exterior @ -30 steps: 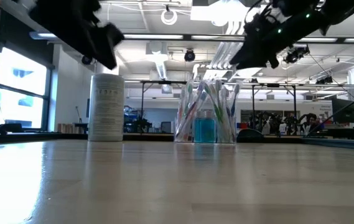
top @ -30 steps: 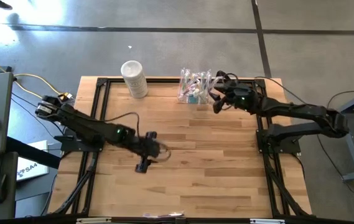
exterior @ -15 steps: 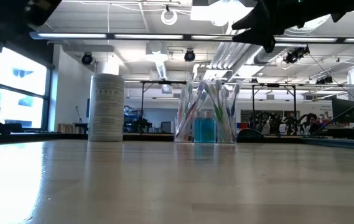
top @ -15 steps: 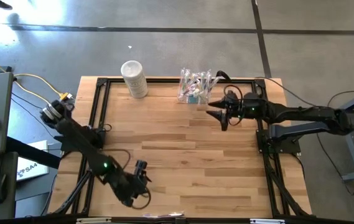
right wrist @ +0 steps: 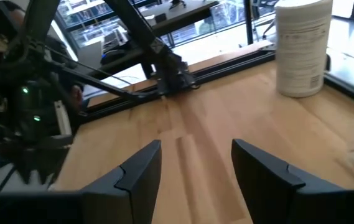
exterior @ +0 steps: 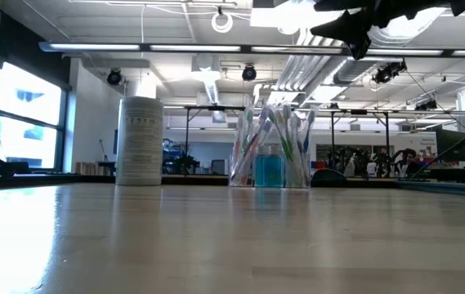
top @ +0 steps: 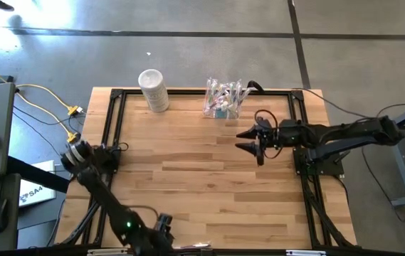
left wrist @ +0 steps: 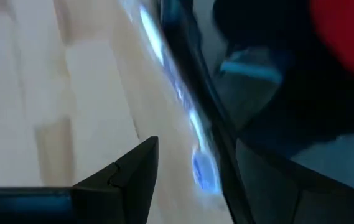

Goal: Pick & Place toothbrushing station
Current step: Put the violet toothbrush into the transparent organizer

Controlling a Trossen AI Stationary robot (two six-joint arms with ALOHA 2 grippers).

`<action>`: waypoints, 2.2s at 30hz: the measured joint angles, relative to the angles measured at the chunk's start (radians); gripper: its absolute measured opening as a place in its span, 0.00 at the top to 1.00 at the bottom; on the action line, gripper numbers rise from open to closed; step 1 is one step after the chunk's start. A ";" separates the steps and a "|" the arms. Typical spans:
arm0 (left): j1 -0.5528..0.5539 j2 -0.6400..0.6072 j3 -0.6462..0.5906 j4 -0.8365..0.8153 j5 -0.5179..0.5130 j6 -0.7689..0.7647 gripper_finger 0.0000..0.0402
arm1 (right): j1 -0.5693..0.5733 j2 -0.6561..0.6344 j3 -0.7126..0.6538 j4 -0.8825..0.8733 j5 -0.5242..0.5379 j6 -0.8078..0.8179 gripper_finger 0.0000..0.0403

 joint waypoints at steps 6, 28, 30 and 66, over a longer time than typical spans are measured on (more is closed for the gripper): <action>-0.011 0.118 0.127 -0.210 0.026 -0.179 0.49 | 0.111 0.002 0.000 0.000 0.068 0.064 0.53; -0.003 0.208 0.144 -0.196 0.050 -0.199 0.65 | 0.313 0.061 0.000 0.003 0.248 0.133 0.53; 0.000 0.209 0.144 -0.195 0.043 -0.193 0.75 | 0.313 0.072 0.001 0.020 0.249 0.131 0.53; 0.263 0.188 0.500 -0.738 -0.533 1.062 0.98 | 0.300 0.580 0.001 0.520 -0.304 0.289 0.53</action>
